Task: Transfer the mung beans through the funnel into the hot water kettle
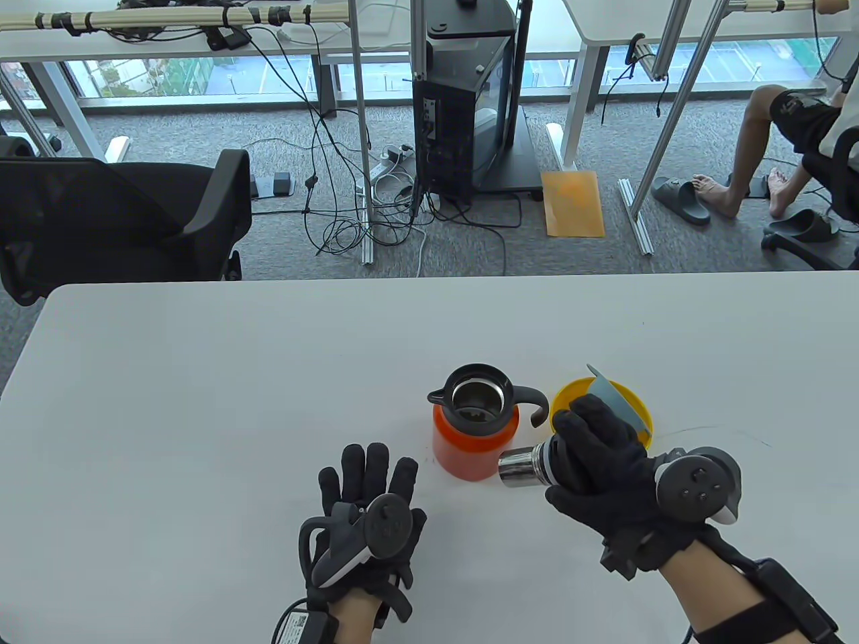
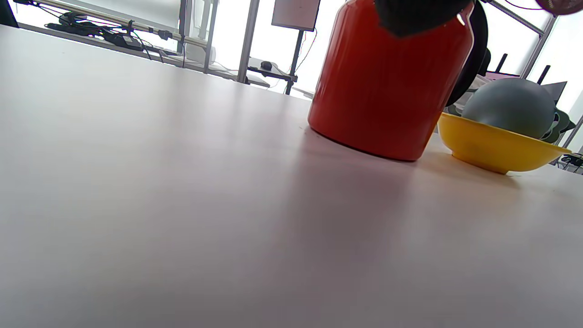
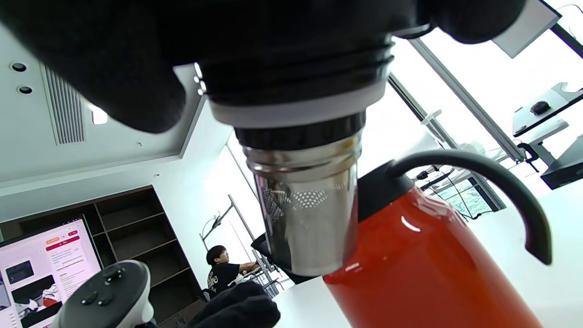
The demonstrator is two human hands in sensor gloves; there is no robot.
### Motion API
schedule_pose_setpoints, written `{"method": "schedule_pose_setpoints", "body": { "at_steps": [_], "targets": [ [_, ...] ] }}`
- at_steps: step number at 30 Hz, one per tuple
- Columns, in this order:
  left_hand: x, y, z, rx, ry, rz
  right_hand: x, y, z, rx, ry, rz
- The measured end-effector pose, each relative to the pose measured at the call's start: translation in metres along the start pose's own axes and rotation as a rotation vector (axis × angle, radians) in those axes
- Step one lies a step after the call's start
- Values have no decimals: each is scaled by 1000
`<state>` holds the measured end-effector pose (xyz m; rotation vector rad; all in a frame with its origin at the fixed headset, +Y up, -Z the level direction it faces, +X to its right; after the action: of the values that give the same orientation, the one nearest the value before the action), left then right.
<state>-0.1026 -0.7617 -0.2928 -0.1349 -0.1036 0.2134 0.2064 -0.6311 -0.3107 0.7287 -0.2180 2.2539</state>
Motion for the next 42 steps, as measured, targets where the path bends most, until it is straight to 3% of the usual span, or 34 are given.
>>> {"method": "schedule_pose_setpoints", "body": {
  "at_steps": [5,8,13,19,30,42],
  "targets": [
    [4,-7,0,-5,-31,10,26,-19,-30,-80,6,90],
    [9,-8,0,-9,-54,8,44,-16,-52,-75,36,201],
    [9,-9,1,-13,-57,16,59,7,-92,-10,67,359],
    [4,-8,3,-10,-59,48,44,45,-124,134,226,478],
    [5,-12,4,-22,-85,100,20,99,-139,302,226,559],
    [6,-13,5,-32,-97,131,9,107,-143,334,196,563]
  ]
}}
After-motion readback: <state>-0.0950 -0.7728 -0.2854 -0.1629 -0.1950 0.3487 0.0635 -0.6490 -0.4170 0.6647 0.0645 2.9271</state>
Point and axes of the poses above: the tracker on the back of each hand, its own x axis roughly to the thumb side, its own z axis roughly from the fingertips to the wrist, y = z × x, the point moved 4 cm from there along -z, roughly from the wrist to the fingertips, and after that the axes turned 7 degrees about y, right-handed, at the moved point
